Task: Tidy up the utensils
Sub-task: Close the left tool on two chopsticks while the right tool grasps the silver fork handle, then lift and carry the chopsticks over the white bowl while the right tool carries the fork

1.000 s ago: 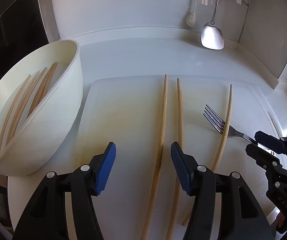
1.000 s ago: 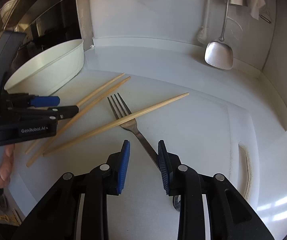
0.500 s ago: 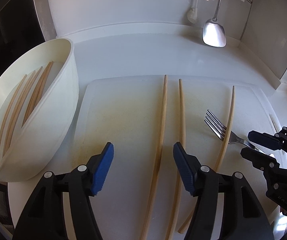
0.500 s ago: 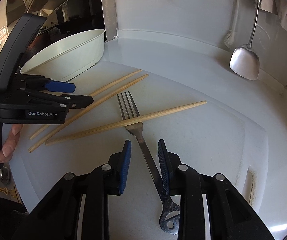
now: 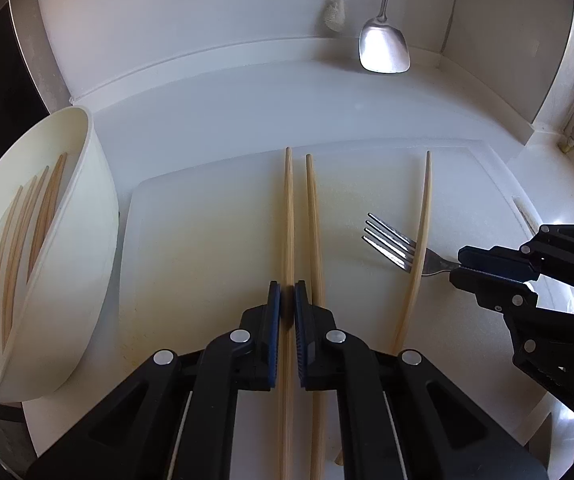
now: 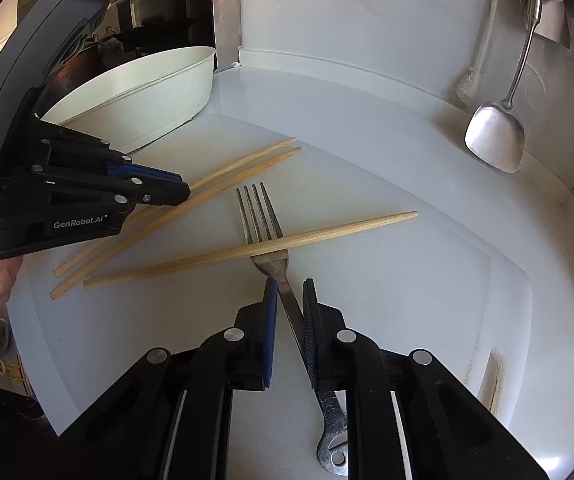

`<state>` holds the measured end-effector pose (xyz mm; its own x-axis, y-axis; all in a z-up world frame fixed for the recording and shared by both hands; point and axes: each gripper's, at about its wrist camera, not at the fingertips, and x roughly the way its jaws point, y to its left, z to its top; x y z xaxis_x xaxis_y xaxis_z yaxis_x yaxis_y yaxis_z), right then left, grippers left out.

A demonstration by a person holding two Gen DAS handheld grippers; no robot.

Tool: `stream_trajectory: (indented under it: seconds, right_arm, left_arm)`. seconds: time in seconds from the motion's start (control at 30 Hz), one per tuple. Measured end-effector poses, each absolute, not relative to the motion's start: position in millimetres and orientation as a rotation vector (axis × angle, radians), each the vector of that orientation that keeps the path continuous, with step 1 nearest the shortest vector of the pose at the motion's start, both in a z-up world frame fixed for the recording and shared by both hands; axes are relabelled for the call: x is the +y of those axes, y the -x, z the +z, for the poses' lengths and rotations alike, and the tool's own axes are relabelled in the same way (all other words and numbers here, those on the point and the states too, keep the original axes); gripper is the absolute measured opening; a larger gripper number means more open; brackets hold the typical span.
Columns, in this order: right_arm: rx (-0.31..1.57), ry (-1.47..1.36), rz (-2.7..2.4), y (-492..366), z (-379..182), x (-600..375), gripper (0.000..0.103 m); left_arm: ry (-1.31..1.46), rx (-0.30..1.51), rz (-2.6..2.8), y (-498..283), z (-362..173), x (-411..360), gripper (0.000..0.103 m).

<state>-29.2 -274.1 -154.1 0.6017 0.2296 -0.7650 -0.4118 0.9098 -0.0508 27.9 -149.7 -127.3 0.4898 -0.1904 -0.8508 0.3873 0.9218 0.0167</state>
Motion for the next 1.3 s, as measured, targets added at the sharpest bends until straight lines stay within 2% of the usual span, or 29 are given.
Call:
stream_trajectory:
  seconds: [0.13,0.4,0.97,1.3]
  right_arm:
    - [0.83,0.226,0.356,33,-155,-274,0.011]
    - [0.804,0.036,0.26,47,-155,-296,0.006]
    - [0.733,0.233,0.22,27,-141,-255,0.006]
    - [0.767,0.239,0.031,10,-141,-290,0.006]
  left_arm:
    - [-0.194,0.995,-0.338,-25,-128,-148,0.007]
    - [-0.081,0.988,-0.332,-18,-123,-133,0.007]
    - [-0.06,0.994,-0.329,-15,-127,-135,0.007]
    - [-0.046,0.997,-0.333,-13,-129,-132,0.007]
